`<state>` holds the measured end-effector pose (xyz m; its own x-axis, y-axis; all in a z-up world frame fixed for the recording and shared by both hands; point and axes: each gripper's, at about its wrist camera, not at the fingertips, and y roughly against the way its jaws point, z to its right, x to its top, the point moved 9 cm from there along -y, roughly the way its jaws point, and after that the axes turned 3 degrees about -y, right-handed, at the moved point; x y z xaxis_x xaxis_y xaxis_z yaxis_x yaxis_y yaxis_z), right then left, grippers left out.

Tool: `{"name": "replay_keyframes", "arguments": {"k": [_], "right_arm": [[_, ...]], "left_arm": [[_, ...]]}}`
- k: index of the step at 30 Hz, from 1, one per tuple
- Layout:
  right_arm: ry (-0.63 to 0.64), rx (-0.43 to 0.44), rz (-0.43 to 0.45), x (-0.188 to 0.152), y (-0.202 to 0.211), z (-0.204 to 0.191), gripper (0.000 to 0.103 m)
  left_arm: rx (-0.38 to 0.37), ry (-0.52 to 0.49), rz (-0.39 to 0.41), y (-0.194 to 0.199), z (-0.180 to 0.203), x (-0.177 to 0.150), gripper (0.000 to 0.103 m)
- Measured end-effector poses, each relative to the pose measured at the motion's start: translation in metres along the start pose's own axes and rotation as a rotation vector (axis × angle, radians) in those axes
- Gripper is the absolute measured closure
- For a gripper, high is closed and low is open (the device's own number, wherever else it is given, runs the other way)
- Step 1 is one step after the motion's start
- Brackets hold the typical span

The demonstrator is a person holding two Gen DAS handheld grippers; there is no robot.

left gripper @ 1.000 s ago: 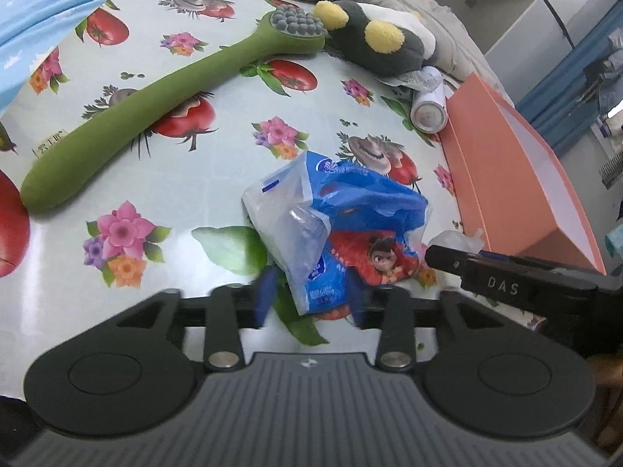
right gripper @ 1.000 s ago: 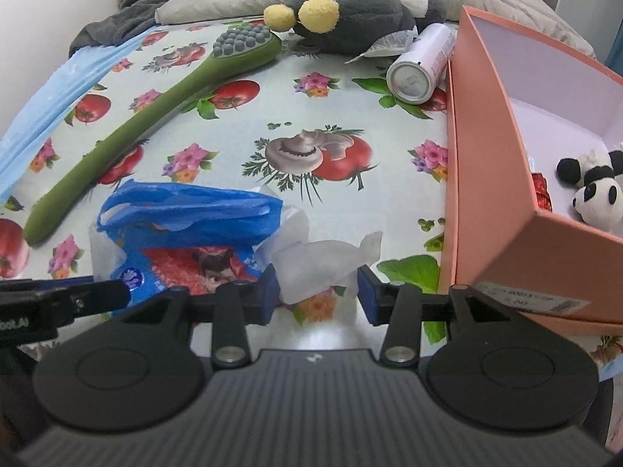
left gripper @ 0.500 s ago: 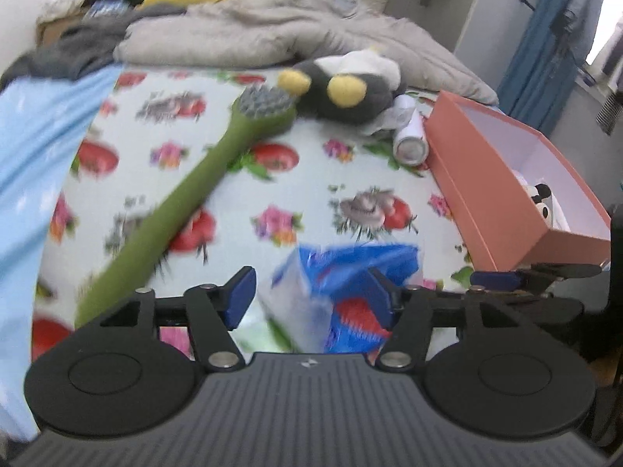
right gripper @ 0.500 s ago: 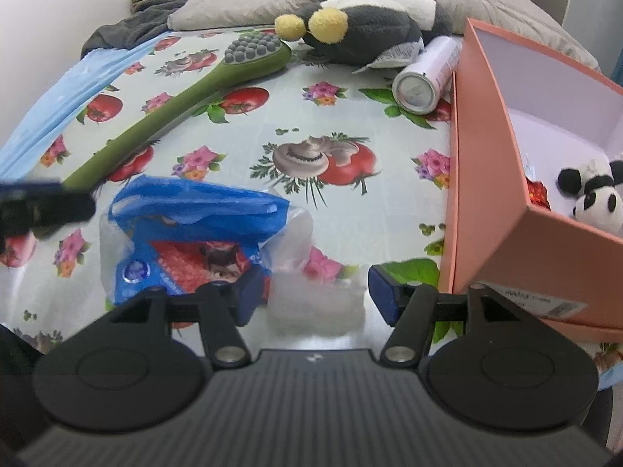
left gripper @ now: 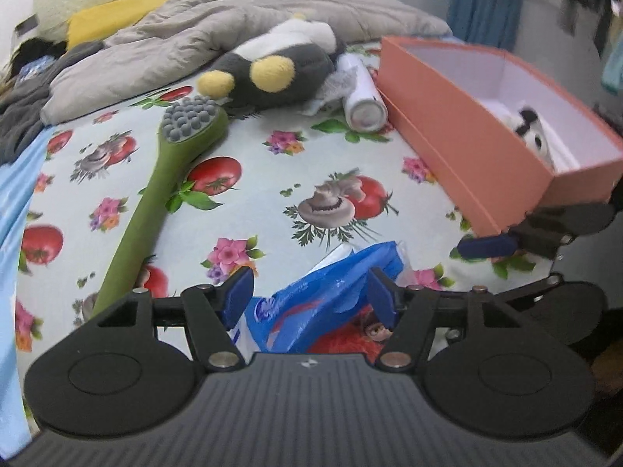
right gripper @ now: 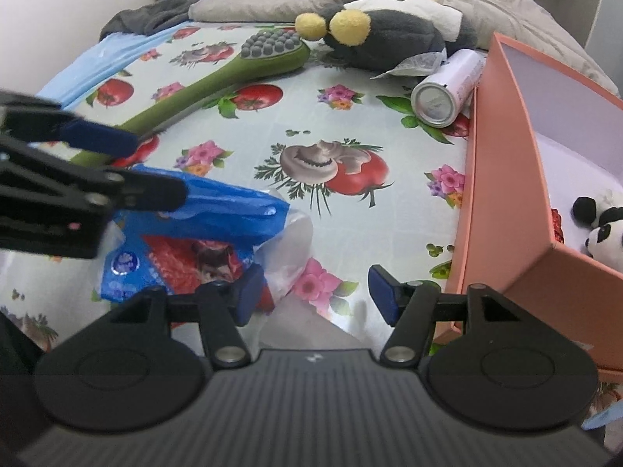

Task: Organize soft objects

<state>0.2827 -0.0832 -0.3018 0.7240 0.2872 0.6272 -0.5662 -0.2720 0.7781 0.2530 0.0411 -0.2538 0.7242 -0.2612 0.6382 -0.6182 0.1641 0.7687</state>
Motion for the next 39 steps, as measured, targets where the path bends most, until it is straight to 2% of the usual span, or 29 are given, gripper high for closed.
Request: {"name": "replay_keyframes", "arguments": {"k": [3, 4, 7, 11, 15, 18, 23, 27, 28, 35, 39], "right_arm": [[0.029, 0.015, -0.008, -0.002, 0.001, -0.001, 0.039], [0.034, 0.026, -0.010, -0.003, 0.002, -0.001, 0.033], [0.038, 0.057, -0.009, -0.005, 0.004, -0.001, 0.025], [0.044, 0.071, -0.031, -0.013, -0.002, -0.001, 0.025], [0.055, 0.096, -0.048, -0.022, -0.011, -0.001, 0.026], [0.091, 0.096, -0.042, -0.026, -0.014, -0.003, 0.026], [0.085, 0.105, -0.031, -0.022, -0.012, 0.002, 0.040], [0.062, 0.139, -0.028, -0.019, -0.011, 0.003, 0.063], [0.061, 0.145, -0.026, -0.018, -0.011, 0.001, 0.064], [0.063, 0.149, -0.009, -0.012, -0.007, 0.000, 0.075], [0.055, 0.136, 0.002, -0.008, -0.004, 0.003, 0.078]], "left_arm": [[0.000, -0.066, -0.017, -0.007, 0.004, 0.004, 0.034], [-0.010, -0.087, -0.020, -0.008, 0.006, 0.006, 0.034], [-0.022, -0.153, -0.034, -0.014, 0.012, 0.009, 0.034], [0.022, -0.201, -0.076, -0.029, 0.011, 0.007, 0.034], [0.010, -0.191, -0.107, -0.042, 0.009, 0.005, 0.034], [0.020, -0.187, -0.140, -0.050, 0.007, 0.002, 0.039], [0.011, -0.184, -0.173, -0.058, 0.009, -0.002, 0.052], [-0.004, -0.151, -0.184, -0.061, 0.010, -0.001, 0.065], [-0.013, -0.139, -0.189, -0.061, 0.011, -0.001, 0.071], [-0.014, -0.011, -0.191, -0.059, 0.009, 0.001, 0.087], [-0.005, 0.061, -0.179, -0.056, 0.007, 0.002, 0.089]]}}
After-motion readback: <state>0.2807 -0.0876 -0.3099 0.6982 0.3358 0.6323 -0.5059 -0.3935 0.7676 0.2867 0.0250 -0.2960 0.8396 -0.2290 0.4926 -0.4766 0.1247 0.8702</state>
